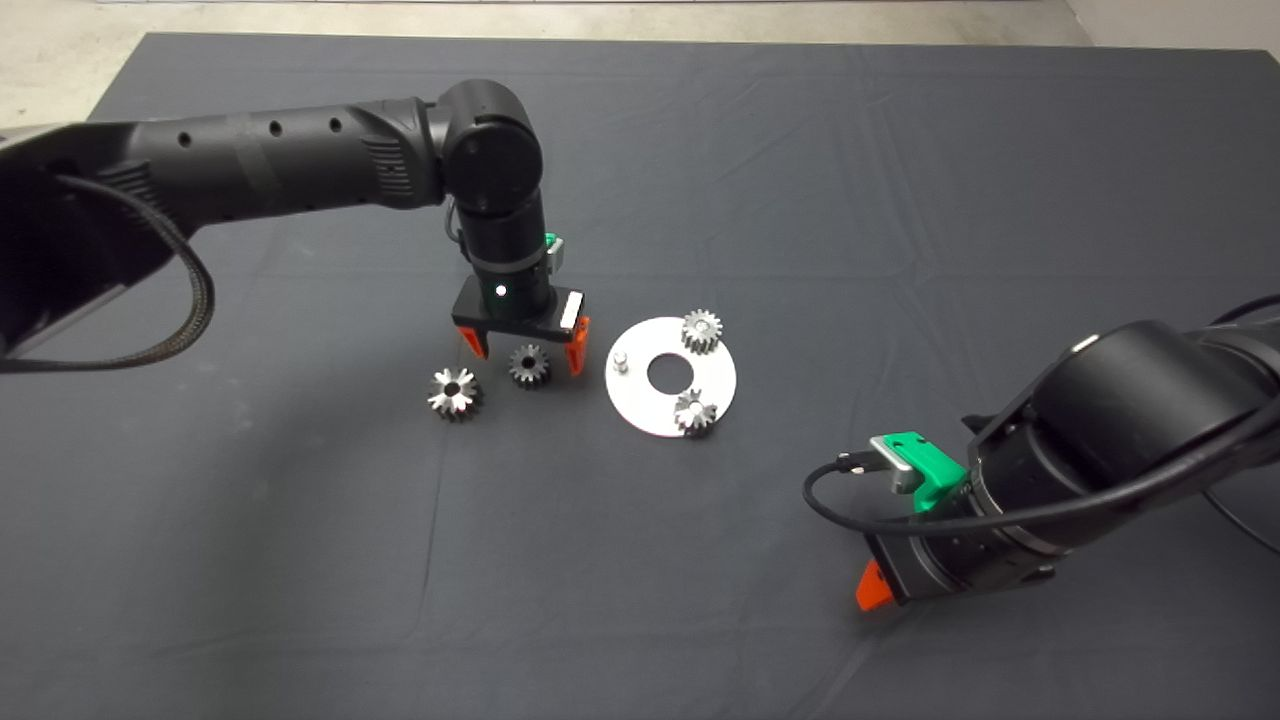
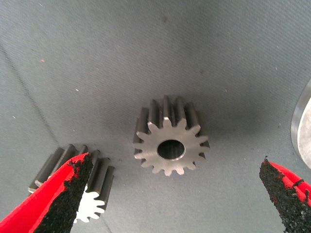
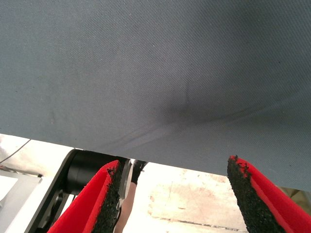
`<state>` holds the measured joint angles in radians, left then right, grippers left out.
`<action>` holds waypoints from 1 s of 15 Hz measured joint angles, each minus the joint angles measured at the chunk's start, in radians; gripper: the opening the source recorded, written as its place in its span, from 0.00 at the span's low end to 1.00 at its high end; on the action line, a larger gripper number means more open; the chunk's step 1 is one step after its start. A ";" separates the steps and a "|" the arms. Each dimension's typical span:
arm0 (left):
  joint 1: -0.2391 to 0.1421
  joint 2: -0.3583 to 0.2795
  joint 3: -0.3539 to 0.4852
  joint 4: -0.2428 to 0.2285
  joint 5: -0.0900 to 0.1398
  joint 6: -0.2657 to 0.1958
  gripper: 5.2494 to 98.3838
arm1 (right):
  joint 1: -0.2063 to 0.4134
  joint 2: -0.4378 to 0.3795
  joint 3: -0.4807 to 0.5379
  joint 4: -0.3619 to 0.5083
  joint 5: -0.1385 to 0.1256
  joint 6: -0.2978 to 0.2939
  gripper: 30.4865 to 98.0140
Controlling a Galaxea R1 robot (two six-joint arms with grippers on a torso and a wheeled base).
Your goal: Remove an incorrectly installed larger gear and replace it with the correct smaller gear
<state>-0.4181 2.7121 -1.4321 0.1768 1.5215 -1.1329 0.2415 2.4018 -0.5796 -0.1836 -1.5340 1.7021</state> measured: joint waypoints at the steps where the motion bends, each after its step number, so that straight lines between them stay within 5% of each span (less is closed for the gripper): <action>1: 0.000 0.002 -0.001 0.003 0.000 0.000 0.89 | 0.000 0.000 0.000 0.000 0.000 0.000 0.41; 15: 0.046 0.009 -0.023 0.044 0.000 -0.003 0.89 | 0.000 0.000 0.000 0.000 0.000 0.000 0.41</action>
<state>-0.3721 2.7209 -1.4553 0.2207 1.5211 -1.1362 0.2418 2.4015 -0.5794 -0.1836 -1.5340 1.7021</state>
